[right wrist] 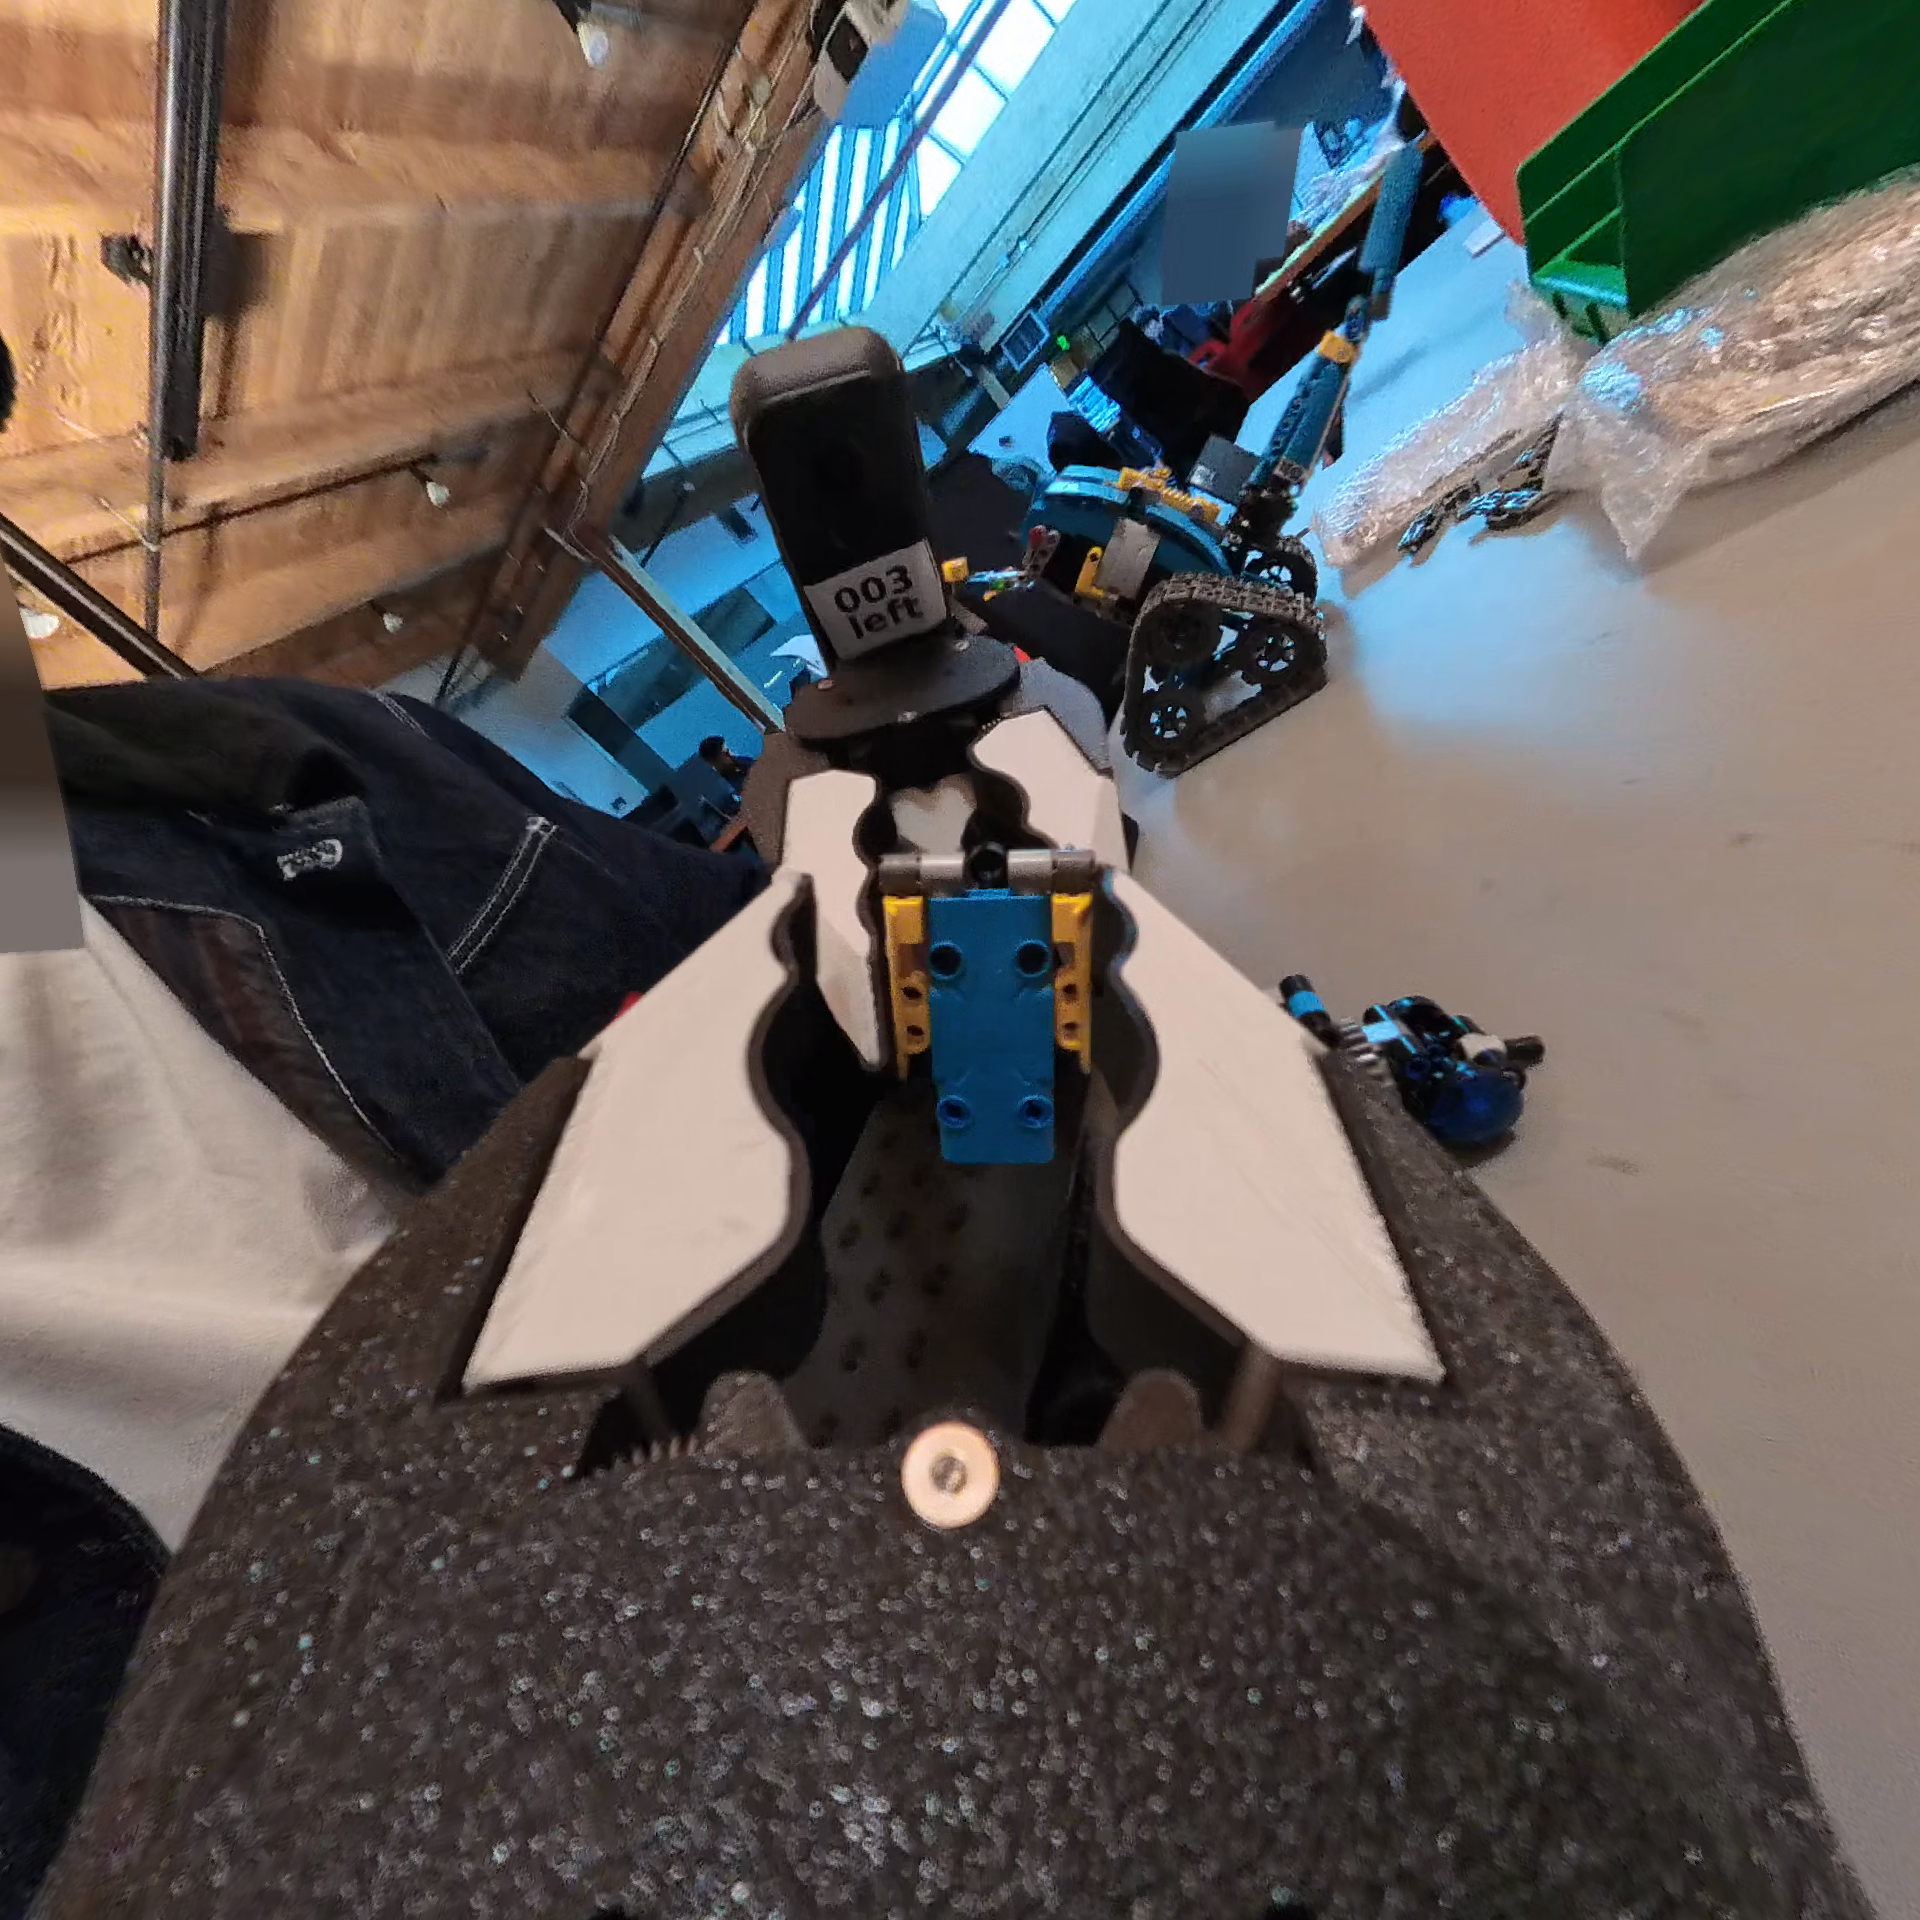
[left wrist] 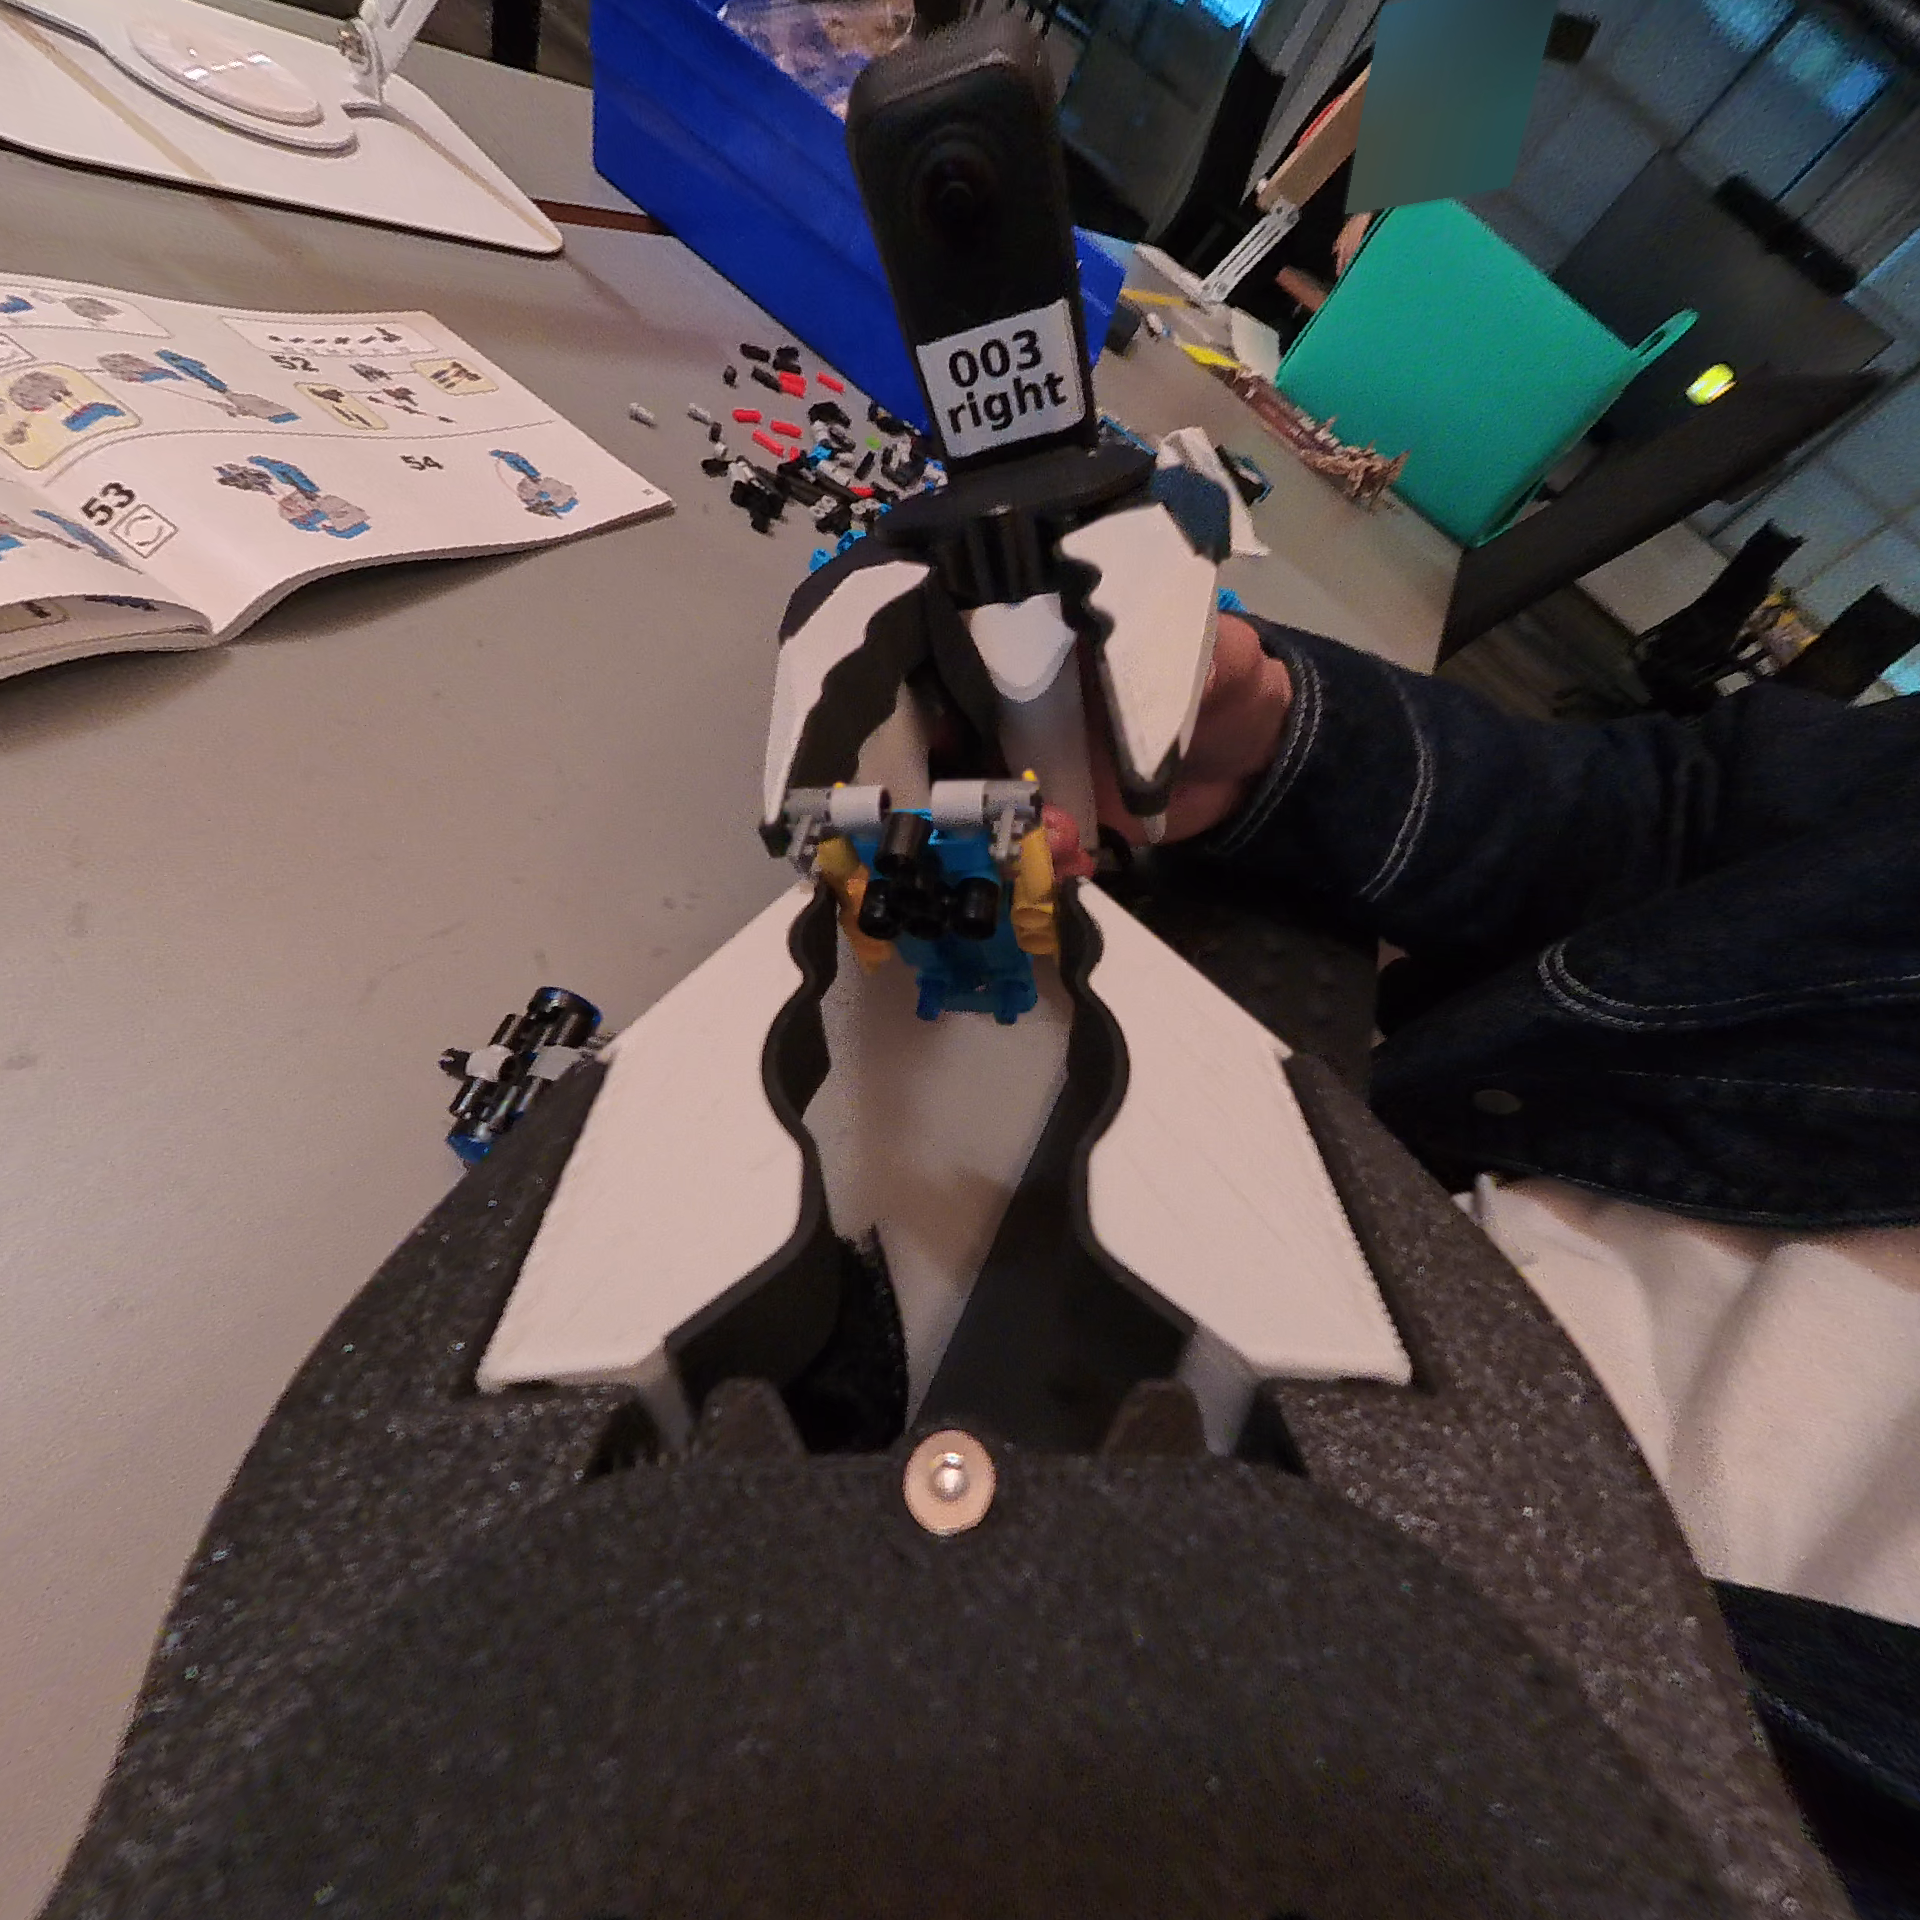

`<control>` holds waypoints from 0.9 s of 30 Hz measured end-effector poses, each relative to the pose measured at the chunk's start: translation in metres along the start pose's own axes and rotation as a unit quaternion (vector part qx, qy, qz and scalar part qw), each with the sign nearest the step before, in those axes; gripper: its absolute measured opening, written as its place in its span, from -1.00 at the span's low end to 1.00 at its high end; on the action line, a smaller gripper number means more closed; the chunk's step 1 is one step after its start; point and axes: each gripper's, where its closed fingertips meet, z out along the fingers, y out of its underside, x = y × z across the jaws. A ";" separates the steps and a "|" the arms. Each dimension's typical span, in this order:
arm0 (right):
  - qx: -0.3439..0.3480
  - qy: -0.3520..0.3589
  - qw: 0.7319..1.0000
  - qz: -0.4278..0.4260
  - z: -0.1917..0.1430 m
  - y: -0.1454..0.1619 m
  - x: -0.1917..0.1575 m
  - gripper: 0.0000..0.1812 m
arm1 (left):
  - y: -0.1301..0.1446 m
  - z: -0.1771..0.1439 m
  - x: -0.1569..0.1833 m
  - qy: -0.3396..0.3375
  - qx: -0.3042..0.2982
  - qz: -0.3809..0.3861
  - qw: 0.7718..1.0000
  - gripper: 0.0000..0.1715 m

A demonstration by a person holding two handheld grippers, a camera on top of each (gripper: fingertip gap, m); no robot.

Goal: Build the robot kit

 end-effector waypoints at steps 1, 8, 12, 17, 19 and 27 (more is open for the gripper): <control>-0.002 0.005 1.000 -0.004 0.000 0.000 0.001 -0.44 | 0.001 0.001 0.000 -0.007 -0.006 0.010 1.000 -0.50; -0.006 0.010 1.000 -0.012 0.001 0.002 0.001 -0.52 | 0.006 0.002 0.002 -0.032 -0.030 0.051 0.998 -0.52; -0.014 0.016 1.000 -0.015 -0.003 0.003 0.003 -0.83 | 0.006 0.007 0.011 -0.029 -0.033 0.071 0.996 -0.51; -0.013 0.030 0.998 -0.056 -0.001 -0.001 -0.002 -0.40 | 0.008 0.006 0.009 -0.036 -0.042 0.064 0.996 -0.52; -0.031 0.033 0.996 -0.071 -0.001 0.003 -0.003 -0.47 | 0.009 0.006 0.008 -0.034 -0.043 0.061 0.997 -0.52; -0.088 0.070 0.983 -0.146 0.002 0.018 0.002 -0.56 | 0.018 0.008 0.007 -0.027 -0.069 0.032 0.997 -0.53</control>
